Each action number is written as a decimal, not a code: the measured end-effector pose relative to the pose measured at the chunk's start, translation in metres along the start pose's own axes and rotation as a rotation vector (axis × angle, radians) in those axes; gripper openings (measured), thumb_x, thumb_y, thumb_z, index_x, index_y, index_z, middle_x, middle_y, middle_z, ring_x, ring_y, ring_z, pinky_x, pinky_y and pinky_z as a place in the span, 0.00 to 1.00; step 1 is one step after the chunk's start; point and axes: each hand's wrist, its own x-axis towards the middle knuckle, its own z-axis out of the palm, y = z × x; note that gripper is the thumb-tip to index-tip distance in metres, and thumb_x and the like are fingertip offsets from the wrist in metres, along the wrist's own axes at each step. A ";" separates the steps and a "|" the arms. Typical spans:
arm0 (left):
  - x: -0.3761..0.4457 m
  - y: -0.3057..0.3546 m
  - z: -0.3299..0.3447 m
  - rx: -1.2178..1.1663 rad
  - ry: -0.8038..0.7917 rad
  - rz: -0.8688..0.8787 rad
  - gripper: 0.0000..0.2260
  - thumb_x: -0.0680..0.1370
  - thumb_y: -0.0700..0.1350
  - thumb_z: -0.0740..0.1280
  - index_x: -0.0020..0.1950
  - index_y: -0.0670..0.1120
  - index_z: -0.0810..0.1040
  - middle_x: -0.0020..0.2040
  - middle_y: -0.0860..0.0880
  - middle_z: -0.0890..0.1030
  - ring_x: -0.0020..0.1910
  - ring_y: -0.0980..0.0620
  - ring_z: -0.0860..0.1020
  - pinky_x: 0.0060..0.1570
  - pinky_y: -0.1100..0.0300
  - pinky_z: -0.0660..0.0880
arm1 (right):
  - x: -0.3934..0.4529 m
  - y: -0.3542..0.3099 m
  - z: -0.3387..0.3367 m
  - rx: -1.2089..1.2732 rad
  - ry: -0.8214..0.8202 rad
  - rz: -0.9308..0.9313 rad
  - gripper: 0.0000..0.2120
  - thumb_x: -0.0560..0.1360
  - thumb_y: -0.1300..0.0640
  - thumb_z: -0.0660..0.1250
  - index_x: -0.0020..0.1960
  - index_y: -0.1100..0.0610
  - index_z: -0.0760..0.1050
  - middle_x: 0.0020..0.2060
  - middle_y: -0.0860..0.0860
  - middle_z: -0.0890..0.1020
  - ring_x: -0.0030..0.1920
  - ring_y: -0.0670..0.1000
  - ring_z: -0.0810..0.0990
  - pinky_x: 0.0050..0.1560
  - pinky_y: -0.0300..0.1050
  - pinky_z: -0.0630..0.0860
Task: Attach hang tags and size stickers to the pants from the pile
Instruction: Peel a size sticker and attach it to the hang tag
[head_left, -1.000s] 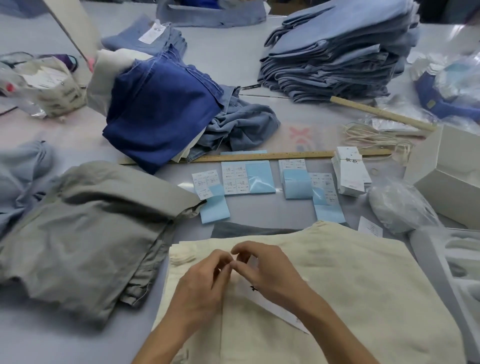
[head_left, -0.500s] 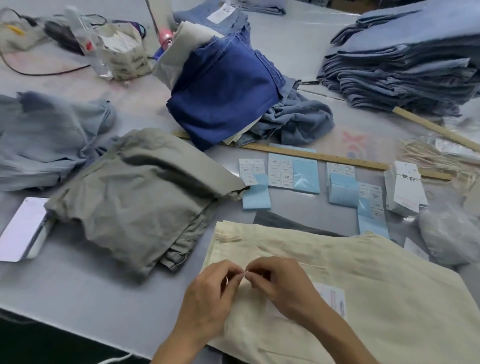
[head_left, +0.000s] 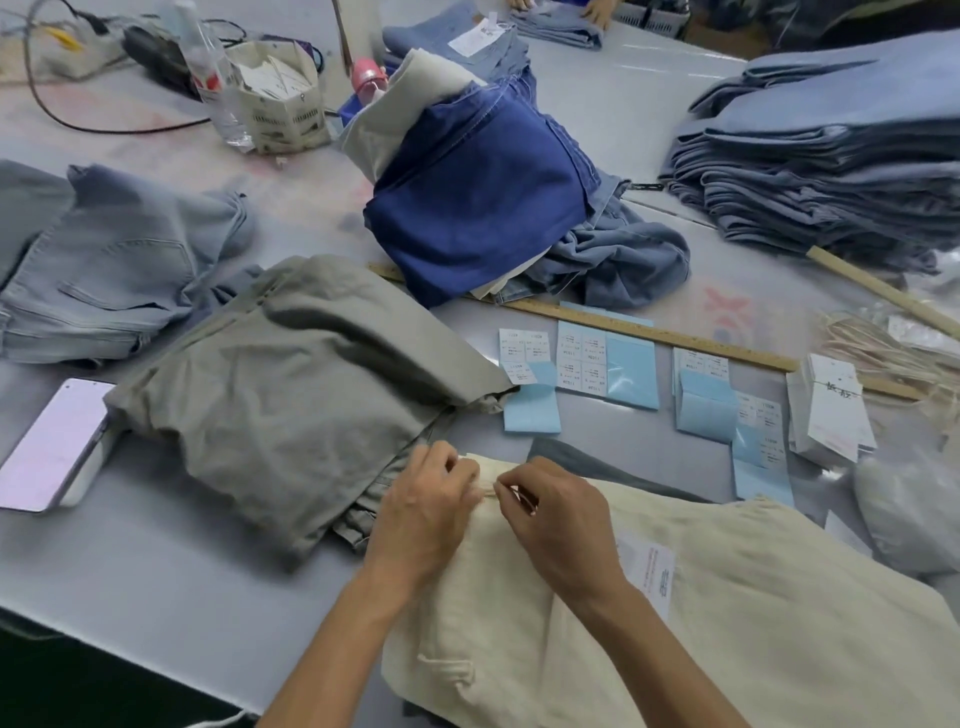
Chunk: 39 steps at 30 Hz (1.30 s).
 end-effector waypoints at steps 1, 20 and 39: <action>0.005 -0.003 0.000 -0.010 -0.021 0.023 0.06 0.77 0.45 0.74 0.49 0.44 0.80 0.50 0.49 0.76 0.49 0.45 0.75 0.40 0.45 0.79 | 0.003 0.001 0.002 -0.010 -0.001 -0.004 0.03 0.74 0.56 0.75 0.42 0.50 0.83 0.34 0.45 0.78 0.33 0.47 0.76 0.32 0.45 0.72; -0.028 0.014 0.006 -0.108 0.224 -0.108 0.08 0.79 0.53 0.68 0.45 0.50 0.79 0.38 0.56 0.75 0.36 0.53 0.76 0.33 0.60 0.70 | 0.102 0.020 -0.003 -0.034 -0.957 -0.097 0.07 0.76 0.54 0.72 0.51 0.47 0.87 0.41 0.48 0.85 0.39 0.48 0.78 0.43 0.46 0.76; -0.023 0.042 0.019 -0.312 0.142 -0.560 0.02 0.76 0.49 0.75 0.43 0.53 0.86 0.40 0.59 0.82 0.43 0.56 0.77 0.39 0.61 0.68 | 0.093 0.004 -0.005 -0.162 -1.021 -0.090 0.12 0.80 0.58 0.63 0.52 0.58 0.85 0.47 0.52 0.86 0.46 0.53 0.81 0.50 0.51 0.78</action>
